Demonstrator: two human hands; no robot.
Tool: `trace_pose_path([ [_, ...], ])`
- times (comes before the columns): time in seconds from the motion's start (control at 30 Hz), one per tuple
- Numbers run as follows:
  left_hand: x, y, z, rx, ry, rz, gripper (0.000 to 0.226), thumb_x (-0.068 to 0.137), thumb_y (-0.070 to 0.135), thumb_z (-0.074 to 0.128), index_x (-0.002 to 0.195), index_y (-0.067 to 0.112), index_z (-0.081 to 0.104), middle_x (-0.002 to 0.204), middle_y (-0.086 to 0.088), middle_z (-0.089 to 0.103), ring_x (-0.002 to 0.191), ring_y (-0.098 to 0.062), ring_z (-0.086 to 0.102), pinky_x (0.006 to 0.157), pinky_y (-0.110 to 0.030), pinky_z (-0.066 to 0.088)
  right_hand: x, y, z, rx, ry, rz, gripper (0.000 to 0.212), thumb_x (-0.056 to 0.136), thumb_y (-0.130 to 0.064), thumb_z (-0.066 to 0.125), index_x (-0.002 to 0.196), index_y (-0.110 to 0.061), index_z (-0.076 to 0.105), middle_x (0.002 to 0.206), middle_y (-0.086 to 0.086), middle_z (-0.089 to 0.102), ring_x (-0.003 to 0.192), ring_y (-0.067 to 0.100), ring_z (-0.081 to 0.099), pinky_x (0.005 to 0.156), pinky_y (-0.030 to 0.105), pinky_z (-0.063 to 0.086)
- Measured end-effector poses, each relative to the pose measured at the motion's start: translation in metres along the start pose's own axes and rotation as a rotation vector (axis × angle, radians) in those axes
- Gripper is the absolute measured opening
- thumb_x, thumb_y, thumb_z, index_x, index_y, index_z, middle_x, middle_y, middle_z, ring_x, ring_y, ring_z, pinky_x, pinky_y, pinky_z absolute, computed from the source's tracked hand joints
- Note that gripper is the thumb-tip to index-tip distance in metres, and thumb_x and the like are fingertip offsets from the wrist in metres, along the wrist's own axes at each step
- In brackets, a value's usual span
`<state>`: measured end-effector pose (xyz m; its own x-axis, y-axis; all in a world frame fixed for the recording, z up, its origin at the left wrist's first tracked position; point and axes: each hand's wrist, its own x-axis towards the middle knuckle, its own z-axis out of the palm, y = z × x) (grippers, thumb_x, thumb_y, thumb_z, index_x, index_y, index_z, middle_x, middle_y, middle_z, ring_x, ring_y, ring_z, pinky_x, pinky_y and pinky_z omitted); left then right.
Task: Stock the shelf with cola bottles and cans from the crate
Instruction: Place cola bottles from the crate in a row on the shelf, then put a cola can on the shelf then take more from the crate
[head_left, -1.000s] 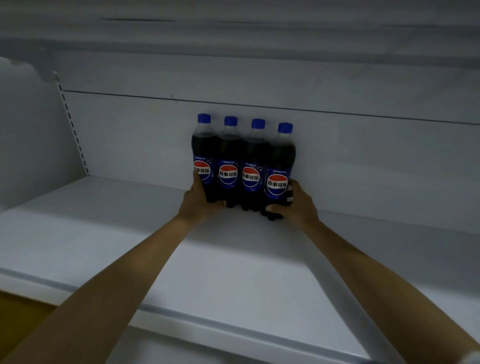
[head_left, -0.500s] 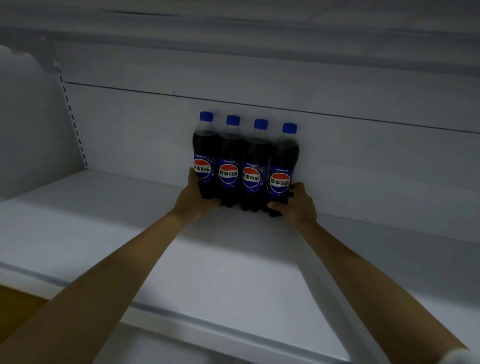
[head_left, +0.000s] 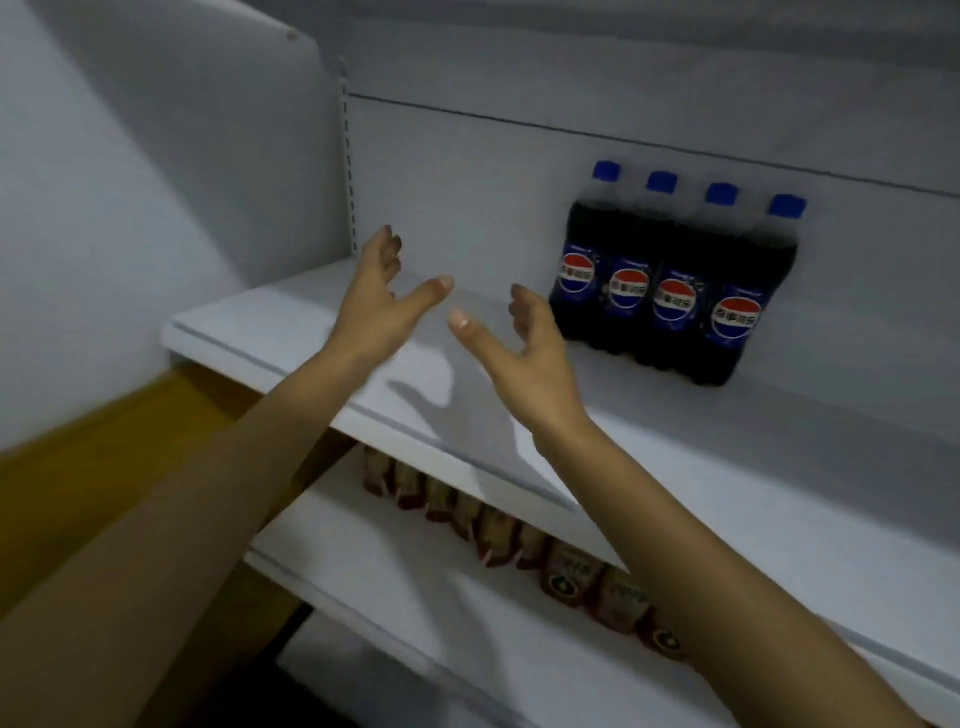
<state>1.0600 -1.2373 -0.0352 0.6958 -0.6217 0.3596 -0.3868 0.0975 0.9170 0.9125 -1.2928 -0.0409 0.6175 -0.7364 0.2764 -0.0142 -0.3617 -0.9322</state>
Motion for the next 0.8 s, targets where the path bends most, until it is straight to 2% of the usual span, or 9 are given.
trace_pose_path([
  [0.1, -0.047, -0.018, -0.086, -0.020, 0.163, -0.056, 0.074, 0.089, 0.029, 0.064, 0.149, 0.018, 0.023, 0.154, 0.002, 0.030, 0.138, -0.010, 0.032, 0.110, -0.027, 0.031, -0.046, -0.006, 0.078, -0.085, -0.207, -0.088, 0.090, 0.075, -0.059, 0.065, 0.149, -0.031, 0.023, 0.155, -0.012, 0.027, 0.138, 0.004, 0.029, 0.106, 0.023, 0.029],
  [0.17, -0.086, -0.037, -0.138, -0.021, 0.250, -0.110, 0.068, 0.090, 0.030, 0.063, 0.147, 0.021, 0.027, 0.150, 0.006, 0.035, 0.134, -0.007, 0.035, 0.105, -0.023, 0.036, -0.075, -0.006, 0.129, -0.074, -0.367, -0.083, 0.096, 0.069, -0.066, 0.061, 0.150, -0.031, 0.021, 0.155, -0.014, 0.026, 0.137, 0.001, 0.028, 0.106, 0.023, 0.030],
  [0.3, -0.168, -0.099, -0.219, 0.000, 0.371, -0.311, 0.064, 0.090, 0.030, 0.062, 0.145, 0.021, 0.031, 0.147, 0.007, 0.040, 0.132, -0.006, 0.038, 0.103, -0.023, 0.036, -0.127, 0.029, 0.216, -0.059, -0.610, 0.120, 0.092, 0.073, -0.060, 0.066, 0.149, -0.031, 0.024, 0.152, -0.016, 0.031, 0.132, -0.004, 0.032, 0.101, 0.014, 0.031],
  [0.4, -0.236, -0.164, -0.254, 0.035, 0.402, -0.559, 0.065, 0.090, 0.034, 0.061, 0.145, 0.018, 0.031, 0.146, 0.005, 0.041, 0.128, -0.008, 0.041, 0.097, -0.025, 0.036, -0.165, 0.090, 0.258, -0.119, -0.829, 0.287, 0.071, 0.080, -0.051, 0.067, 0.140, -0.033, 0.034, 0.136, -0.027, 0.042, 0.123, -0.012, 0.041, 0.093, 0.007, 0.033],
  [0.53, -0.323, -0.253, -0.260, -0.011, 0.375, -0.906, 0.058, 0.090, 0.032, 0.062, 0.140, 0.016, 0.037, 0.130, 0.006, 0.050, 0.117, -0.009, 0.049, 0.088, -0.023, 0.039, -0.218, 0.199, 0.282, -0.298, -1.046, 0.564, 0.077, 0.083, -0.050, 0.067, 0.147, -0.022, 0.033, 0.149, -0.006, 0.039, 0.125, 0.005, 0.042, 0.094, 0.017, 0.037],
  [0.63, -0.372, -0.326, -0.241, -0.067, 0.312, -1.080, 0.051, 0.092, 0.029, 0.059, 0.138, 0.018, 0.040, 0.126, 0.006, 0.052, 0.098, -0.001, 0.054, 0.071, -0.009, 0.043, -0.256, 0.300, 0.286, -0.436, -1.131, 0.754, 0.070, 0.084, -0.043, 0.069, 0.143, -0.017, 0.040, 0.144, 0.001, 0.046, 0.129, 0.014, 0.045, 0.100, 0.024, 0.038],
  [0.7, -0.397, -0.377, -0.219, -0.106, 0.264, -1.166, 0.044, 0.093, 0.023, 0.057, 0.134, 0.014, 0.043, 0.125, 0.000, 0.054, 0.091, 0.000, 0.053, 0.063, -0.003, 0.044, -0.277, 0.368, 0.286, -0.537, -1.166, 0.837, 0.059, 0.084, -0.039, 0.071, 0.133, -0.014, 0.049, 0.134, 0.005, 0.055, 0.125, 0.020, 0.051, 0.100, 0.027, 0.041],
  [0.77, -0.420, -0.428, -0.193, -0.159, 0.239, -1.232, 0.039, 0.093, 0.015, 0.057, 0.130, 0.007, 0.048, 0.125, -0.009, 0.056, 0.089, -0.006, 0.055, 0.066, -0.002, 0.045, -0.296, 0.434, 0.284, -0.615, -1.158, 0.914, 0.057, 0.081, -0.041, 0.073, 0.127, -0.013, 0.054, 0.126, 0.007, 0.060, 0.119, 0.023, 0.056, 0.101, 0.036, 0.045],
  [0.8, -0.432, -0.454, -0.179, -0.180, 0.235, -1.267, 0.038, 0.092, 0.012, 0.058, 0.128, 0.004, 0.049, 0.124, -0.012, 0.058, 0.089, -0.010, 0.057, 0.071, -0.007, 0.046, -0.305, 0.466, 0.283, -0.644, -1.146, 0.945, 0.057, 0.080, -0.040, 0.074, 0.125, -0.011, 0.054, 0.124, 0.009, 0.061, 0.117, 0.024, 0.057, 0.101, 0.040, 0.045],
])
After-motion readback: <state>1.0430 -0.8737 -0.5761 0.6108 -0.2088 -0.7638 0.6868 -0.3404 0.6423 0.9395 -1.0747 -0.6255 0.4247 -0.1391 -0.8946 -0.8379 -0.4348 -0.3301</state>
